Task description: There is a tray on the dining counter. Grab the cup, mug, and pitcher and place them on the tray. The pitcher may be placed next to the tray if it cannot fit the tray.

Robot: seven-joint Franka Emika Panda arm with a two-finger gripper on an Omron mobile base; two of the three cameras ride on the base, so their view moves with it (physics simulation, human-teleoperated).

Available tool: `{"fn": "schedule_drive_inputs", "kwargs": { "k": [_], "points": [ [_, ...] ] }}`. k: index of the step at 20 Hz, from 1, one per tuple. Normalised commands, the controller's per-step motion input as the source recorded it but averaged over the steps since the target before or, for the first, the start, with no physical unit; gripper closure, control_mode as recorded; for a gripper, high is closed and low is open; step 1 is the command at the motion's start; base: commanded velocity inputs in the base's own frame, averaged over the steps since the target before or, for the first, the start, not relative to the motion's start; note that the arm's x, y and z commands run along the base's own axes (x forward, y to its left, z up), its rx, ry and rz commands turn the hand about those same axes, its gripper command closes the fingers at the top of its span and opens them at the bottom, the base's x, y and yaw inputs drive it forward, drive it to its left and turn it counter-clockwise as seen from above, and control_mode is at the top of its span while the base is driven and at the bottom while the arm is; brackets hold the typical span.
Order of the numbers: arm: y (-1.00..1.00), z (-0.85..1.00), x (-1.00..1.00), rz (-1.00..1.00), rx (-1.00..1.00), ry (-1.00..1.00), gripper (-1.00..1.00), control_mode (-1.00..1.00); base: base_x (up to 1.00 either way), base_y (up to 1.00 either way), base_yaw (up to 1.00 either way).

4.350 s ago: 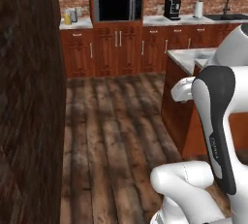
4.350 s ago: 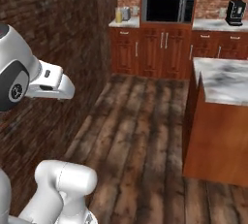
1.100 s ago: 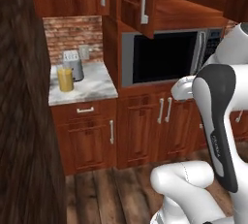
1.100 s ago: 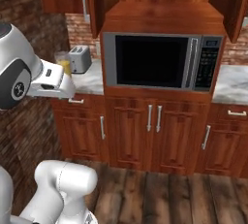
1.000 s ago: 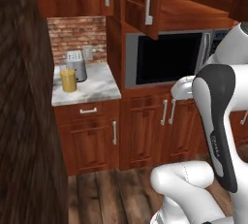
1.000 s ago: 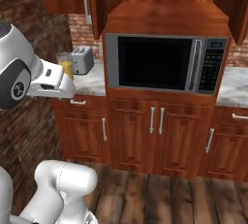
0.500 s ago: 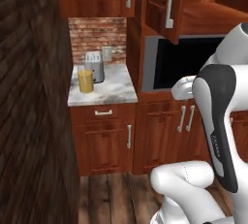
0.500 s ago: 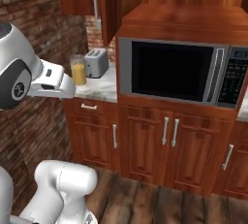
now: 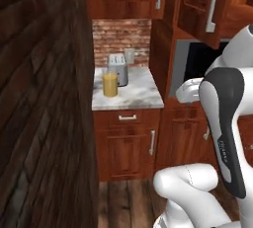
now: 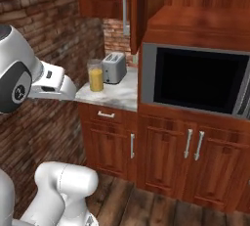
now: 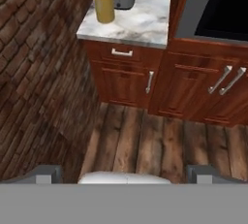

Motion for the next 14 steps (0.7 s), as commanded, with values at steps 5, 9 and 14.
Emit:
{"fn": "schedule_drive_inputs", "kwargs": {
  "k": [5,9,14],
  "points": [
    [0.0,0.0,0.0,0.0,0.0,0.0,-1.0,1.0,0.8,0.32,0.0],
    [0.0,0.0,0.0,0.0,0.0,0.0,-1.0,1.0,0.79,0.01,0.0],
    [0.0,0.0,0.0,0.0,0.0,0.0,-1.0,1.0,0.67,0.0,0.0]
  ]
}}
